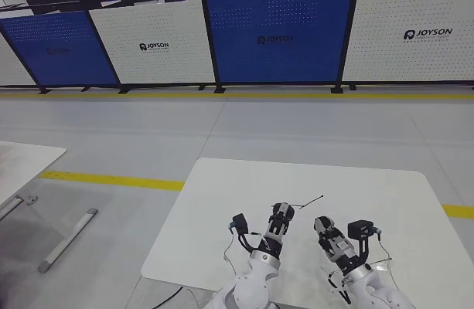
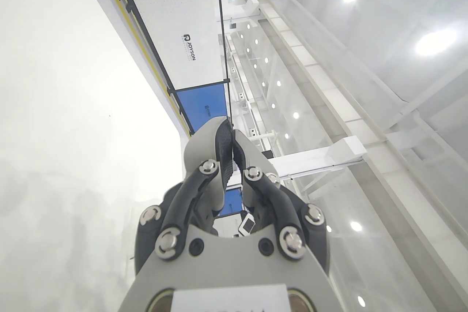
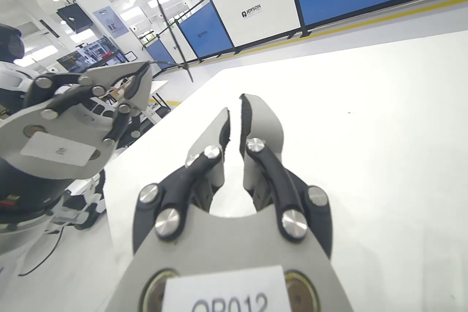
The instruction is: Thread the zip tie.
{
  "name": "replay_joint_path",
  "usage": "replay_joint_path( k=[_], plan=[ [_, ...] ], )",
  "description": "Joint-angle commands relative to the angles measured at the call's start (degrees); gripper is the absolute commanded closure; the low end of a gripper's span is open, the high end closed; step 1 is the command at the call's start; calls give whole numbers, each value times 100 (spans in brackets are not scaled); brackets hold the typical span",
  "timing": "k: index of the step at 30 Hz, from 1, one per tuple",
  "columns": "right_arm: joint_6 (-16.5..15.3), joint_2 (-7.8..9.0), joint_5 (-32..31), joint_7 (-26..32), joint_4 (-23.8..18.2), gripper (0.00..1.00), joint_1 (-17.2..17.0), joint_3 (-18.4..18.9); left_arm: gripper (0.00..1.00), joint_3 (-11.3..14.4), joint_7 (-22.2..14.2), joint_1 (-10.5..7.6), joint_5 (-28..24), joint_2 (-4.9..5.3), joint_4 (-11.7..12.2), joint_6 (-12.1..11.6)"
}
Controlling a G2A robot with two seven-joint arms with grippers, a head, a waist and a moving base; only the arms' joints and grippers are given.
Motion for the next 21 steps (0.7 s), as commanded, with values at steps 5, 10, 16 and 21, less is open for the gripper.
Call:
replay_joint_path(
  k=[5,10,16,21],
  plan=[
    [0,222,168,-327,-123,100,-35,-173,100,2,-3,-3,18,-8,41,-29],
    [0,266,298,-379,-104,100,-22,-183,100,23,-44,-1,16,-16,57,-47],
    [0,265,259,-407,-128,100,-17,-186,100,20,-95,-4,12,-19,64,-27],
    [0,407,447,-697,-340,100,39,-422,100,24,-106,-10,35,-25,76,-36]
  ],
)
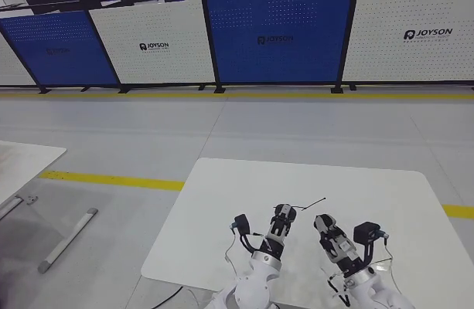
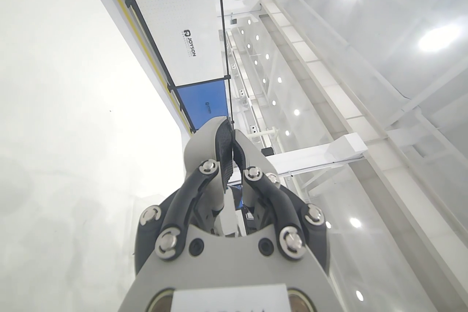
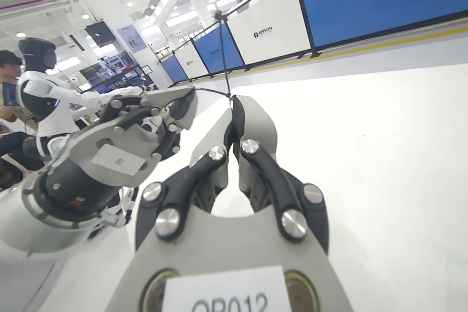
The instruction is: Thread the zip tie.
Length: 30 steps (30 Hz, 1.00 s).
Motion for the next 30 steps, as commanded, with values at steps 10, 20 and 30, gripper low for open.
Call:
replay_joint_path(
  k=[10,20,30],
  plan=[
    [0,260,693,-33,110,100,250,-187,100,-17,8,36,29,-5,-21,-21],
    [405,229,1341,899,53,100,301,-126,100,-9,2,9,43,-18,47,-2],
    [948,206,711,513,46,100,313,-28,100,-4,14,6,70,-28,70,6]
  ],
)
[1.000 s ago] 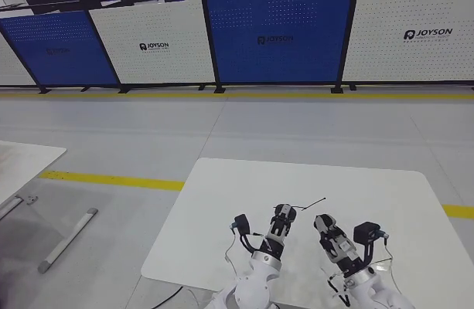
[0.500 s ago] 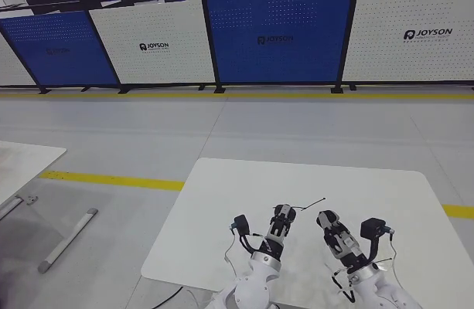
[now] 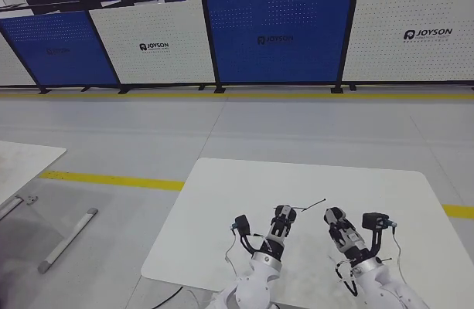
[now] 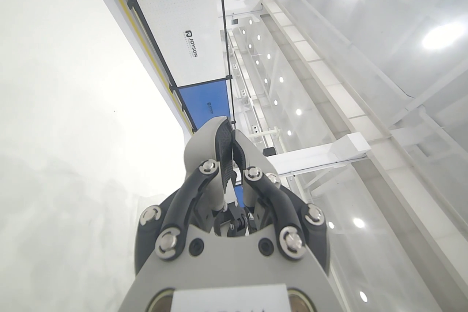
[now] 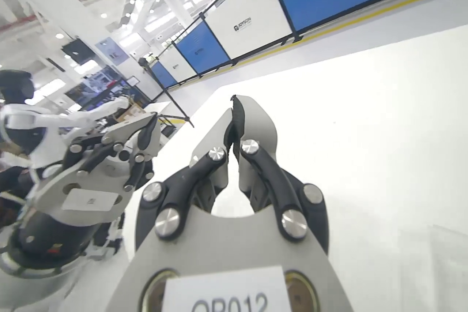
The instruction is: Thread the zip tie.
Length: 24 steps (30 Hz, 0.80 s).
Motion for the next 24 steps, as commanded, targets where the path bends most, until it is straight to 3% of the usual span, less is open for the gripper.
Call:
replay_joint_path(
  k=[1,4,6,10,16,18,19,24],
  plan=[
    [-15,1,141,18,3,100,1,3,100,0,-3,-3,-1,-2,4,4],
    [-15,1,141,18,3,100,1,3,100,4,-9,-10,-5,-6,11,4],
    [229,-4,-134,82,27,100,1,-27,100,8,-5,-19,-5,-10,8,7],
    [-70,-17,59,490,118,100,65,-76,100,-7,182,-39,-95,-34,-64,27],
    [-395,-38,-27,654,169,100,187,-162,100,73,439,-105,-174,-87,-87,138],
    [-400,-43,-21,626,186,40,197,-160,100,137,451,-150,-161,-107,-54,232],
    [-400,-43,-21,626,186,0,197,-160,100,147,439,-160,-164,-110,-48,248],
    [-400,-43,-21,626,186,0,197,-160,100,147,439,-160,-164,-110,-48,248]
  ],
)
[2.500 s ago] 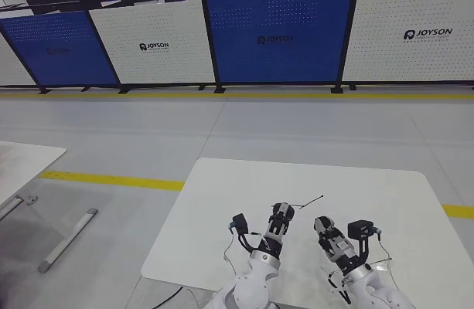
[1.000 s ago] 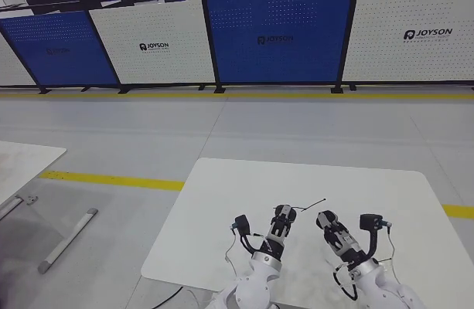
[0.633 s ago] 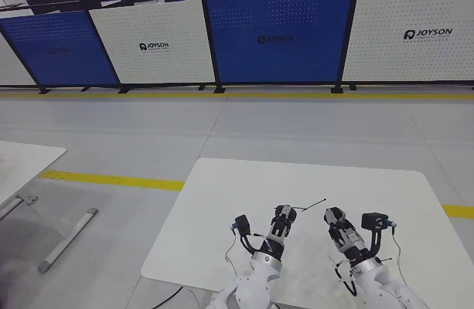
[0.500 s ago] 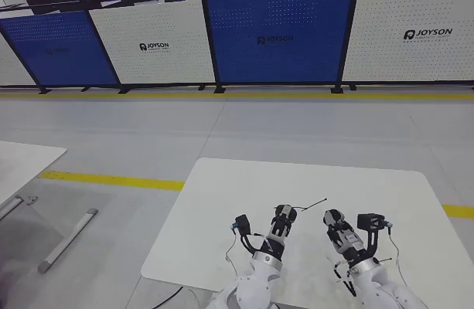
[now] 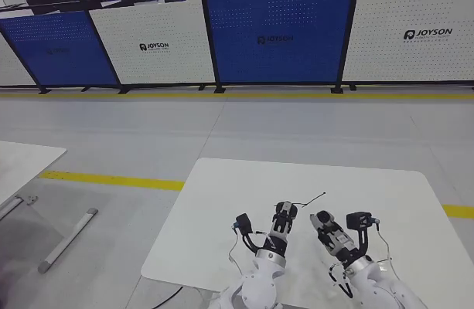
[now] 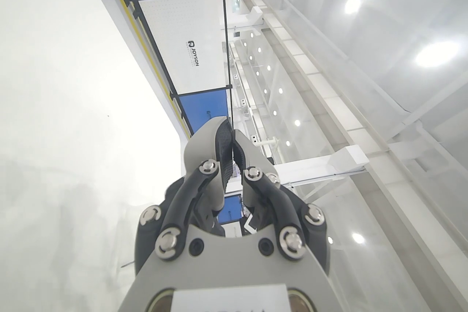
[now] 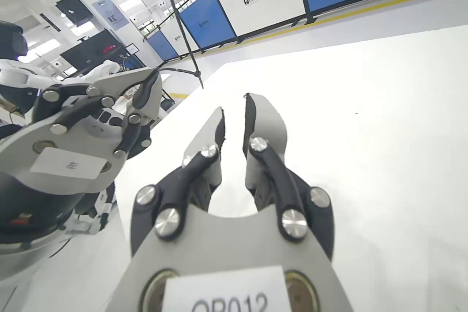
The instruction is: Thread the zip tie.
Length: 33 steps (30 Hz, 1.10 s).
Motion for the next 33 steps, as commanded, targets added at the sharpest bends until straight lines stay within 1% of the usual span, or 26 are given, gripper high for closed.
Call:
replay_joint_path(
  k=[1,4,6,7,9,10,12,18,21,24,26,27,33],
  plan=[
    [0,0,0,0,0,0,0,0,100,0,1,0,-1,0,-1,-1],
    [131,-1,-200,79,20,0,9,-5,100,0,1,0,-1,0,-1,-1],
    [362,-8,-492,111,42,0,34,-43,100,-24,8,4,-18,0,-10,-7],
    [460,-19,-617,170,45,0,69,-98,100,-37,84,12,-17,-6,-24,-15],
    [531,-34,-797,224,47,0,141,-165,100,-11,172,15,30,-17,-30,-34],
    [562,-40,-1012,227,37,0,190,-215,100,10,217,14,52,-26,-28,-45],
    [561,-51,-1173,192,16,0,222,-274,100,40,259,10,71,-38,-28,-54],
    [561,-51,-1173,192,16,0,222,-274,100,44,264,10,73,-39,-28,-55],
    [719,-70,-1182,26,45,0,198,-236,100,26,195,19,78,-38,-29,-56],
    [891,-102,-1301,31,98,0,261,-294,100,54,178,44,128,-43,-50,-86],
    [815,-125,-1275,138,137,0,345,-369,100,74,167,54,159,-47,-52,-102],
    [858,-138,-1349,224,168,0,404,-410,100,83,150,55,164,-50,-49,-112],
    [861,-138,-1353,211,163,0,402,-407,100,84,147,56,163,-50,-48,-114]
  ],
)
